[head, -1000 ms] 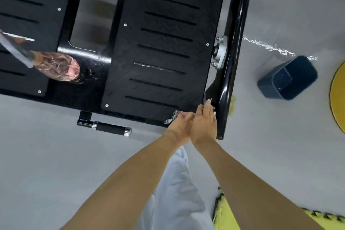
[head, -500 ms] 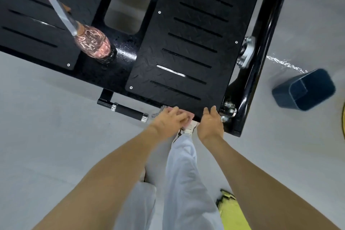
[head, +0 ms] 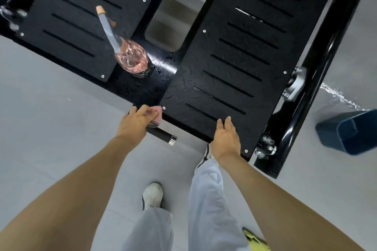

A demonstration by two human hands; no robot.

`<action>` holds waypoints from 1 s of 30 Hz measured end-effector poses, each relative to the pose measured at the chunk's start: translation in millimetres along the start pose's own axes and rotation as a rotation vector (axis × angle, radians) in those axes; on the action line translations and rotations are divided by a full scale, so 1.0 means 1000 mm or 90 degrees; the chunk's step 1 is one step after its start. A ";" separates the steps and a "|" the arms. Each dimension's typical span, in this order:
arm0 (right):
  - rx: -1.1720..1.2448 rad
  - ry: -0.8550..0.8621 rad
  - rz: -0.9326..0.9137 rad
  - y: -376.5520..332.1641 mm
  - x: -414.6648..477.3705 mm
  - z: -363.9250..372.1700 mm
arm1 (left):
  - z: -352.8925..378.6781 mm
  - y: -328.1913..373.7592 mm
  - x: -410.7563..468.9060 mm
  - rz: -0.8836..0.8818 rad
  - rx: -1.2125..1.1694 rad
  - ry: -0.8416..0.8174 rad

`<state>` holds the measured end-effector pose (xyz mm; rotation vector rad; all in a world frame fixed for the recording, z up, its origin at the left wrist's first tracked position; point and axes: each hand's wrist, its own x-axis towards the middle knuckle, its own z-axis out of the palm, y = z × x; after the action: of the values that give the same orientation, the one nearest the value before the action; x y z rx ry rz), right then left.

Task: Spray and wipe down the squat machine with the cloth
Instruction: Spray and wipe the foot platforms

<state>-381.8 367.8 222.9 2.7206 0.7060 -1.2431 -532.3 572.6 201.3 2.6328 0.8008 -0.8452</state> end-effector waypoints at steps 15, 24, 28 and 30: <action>-0.108 0.007 -0.136 -0.019 0.081 -0.075 | -0.032 0.082 0.075 -0.278 -0.271 0.061; -0.083 0.092 -0.119 -0.004 0.149 -0.125 | -0.092 0.108 0.174 -0.192 -0.256 0.081; -0.060 0.105 -0.090 0.000 0.183 -0.154 | -0.117 0.119 0.211 -0.159 -0.254 0.088; -0.042 0.117 -0.080 0.001 0.202 -0.169 | -0.128 0.125 0.229 -0.145 -0.249 0.102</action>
<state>-148.8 484.4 188.4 2.7991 0.9332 -0.9787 -246.5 619.4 175.4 2.3097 1.1904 -0.4695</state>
